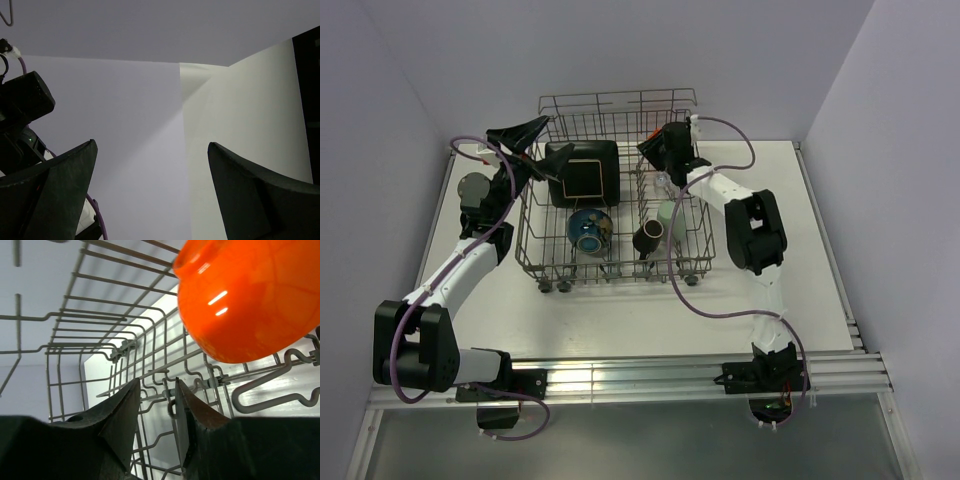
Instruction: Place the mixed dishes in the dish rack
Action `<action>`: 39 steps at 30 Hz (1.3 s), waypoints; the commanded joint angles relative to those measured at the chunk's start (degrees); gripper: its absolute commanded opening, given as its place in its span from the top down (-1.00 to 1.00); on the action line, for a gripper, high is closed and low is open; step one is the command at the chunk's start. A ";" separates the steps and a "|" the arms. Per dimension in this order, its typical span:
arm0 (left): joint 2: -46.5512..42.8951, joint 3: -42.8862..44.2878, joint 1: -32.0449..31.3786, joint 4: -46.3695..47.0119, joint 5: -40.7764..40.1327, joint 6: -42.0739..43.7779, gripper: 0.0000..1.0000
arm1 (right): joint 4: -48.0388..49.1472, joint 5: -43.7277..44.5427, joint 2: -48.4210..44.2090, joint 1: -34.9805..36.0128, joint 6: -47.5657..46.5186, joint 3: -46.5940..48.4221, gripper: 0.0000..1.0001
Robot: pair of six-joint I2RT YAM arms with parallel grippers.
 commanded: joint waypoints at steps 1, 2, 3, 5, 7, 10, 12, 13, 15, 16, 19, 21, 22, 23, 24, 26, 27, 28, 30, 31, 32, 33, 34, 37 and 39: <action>-1.58 1.29 -0.32 3.36 1.66 -29.45 -0.99 | 2.96 -0.75 -6.44 -0.29 -1.17 0.60 0.16; -1.76 1.20 -0.32 3.45 1.66 -29.36 -0.98 | 2.87 -0.84 -6.36 -0.46 -1.26 0.77 0.14; -1.85 1.20 -0.32 3.28 1.66 -29.19 -0.98 | 2.96 -0.75 -6.44 -0.73 -1.35 0.69 0.12; -2.02 1.20 -0.32 3.19 1.75 -29.18 -0.99 | 3.22 -0.75 -6.71 -0.99 -1.87 0.69 0.07; -2.02 1.20 -0.32 3.10 1.75 -28.92 -0.98 | 3.22 -0.57 -6.79 -1.43 -2.58 1.04 0.03; -2.11 1.46 -0.32 2.66 2.19 -28.31 -0.99 | 2.52 -0.84 -6.88 -2.22 -3.89 2.62 -0.03; -1.85 1.55 -0.24 2.48 3.42 -27.78 -0.98 | 1.12 -0.66 -7.23 -2.40 -5.03 4.10 -0.08; -1.59 1.81 0.11 2.31 4.29 -27.52 -0.98 | 0.33 -0.49 -7.76 -2.40 -6.78 4.81 -0.09; -0.71 2.60 0.81 1.26 8.40 -25.60 -0.98 | -4.40 0.22 -8.11 -2.40 -8.81 8.13 -0.14; -0.27 4.52 2.12 0.12 10.35 -24.28 -0.99 | -6.95 1.00 -8.55 -2.40 -11.25 9.64 -0.20; 4.19 12.49 5.73 -8.13 20.62 -14.98 -0.98 | -15.22 2.15 -10.65 -2.40 -16.89 13.69 -0.39; 6.40 17.96 7.23 -19.41 27.03 -4.21 -0.99 | -19.79 2.07 -12.41 -2.31 -19.09 13.70 -0.53; 7.80 24.16 8.28 -24.19 28.81 0.13 -0.98 | -21.11 1.54 -14.42 -2.22 -21.02 13.35 -0.62; 10.43 27.36 8.55 -29.46 30.04 4.35 -0.99 | -24.17 1.54 -15.49 -2.14 -21.91 12.56 -0.65; 11.85 30.70 8.81 -39.51 31.62 12.92 -0.98 | -25.50 1.54 -16.63 -1.88 -23.74 11.86 -0.71; 16.23 39.84 8.82 -50.37 31.81 21.23 -0.98 | -28.49 1.62 -20.49 -1.52 -25.86 8.80 -0.91; 17.39 42.48 8.73 -55.04 31.55 28.49 -0.98 | -29.64 1.80 -21.81 -1.35 -26.83 7.90 -0.98; 18.62 47.20 8.64 -63.79 30.59 32.21 -0.99 | -30.78 2.06 -24.43 -0.91 -29.01 7.03 -0.99; 21.35 51.10 8.47 -72.01 28.83 41.59 -0.98 | -34.99 3.73 -26.91 -0.56 -30.87 4.65 -0.99; 22.75 54.77 8.20 -78.66 26.82 44.70 -0.98 | -36.31 4.17 -29.53 -0.47 -32.53 3.77 -0.99; 23.37 56.64 7.94 -81.95 25.50 47.43 -0.98 | -38.07 4.61 -31.04 -0.38 -33.25 1.50 -0.99; 23.98 58.74 7.07 -85.37 23.92 53.46 -0.99 | -38.69 5.57 -34.45 -0.29 -34.73 0.17 -0.99; 25.21 62.77 6.62 -92.19 22.16 56.39 -0.98 | -39.22 6.02 -36.22 -0.12 -35.53 -1.23 -0.99; 25.23 66.32 3.46 -99.36 15.13 65.36 -0.98 | -42.21 7.95 -42.29 0.15 -37.64 -5.46 -0.99; 23.39 62.93 0.14 -102.02 9.33 69.75 -0.98 | -46.16 9.26 -45.71 0.32 -38.35 -6.87 -0.99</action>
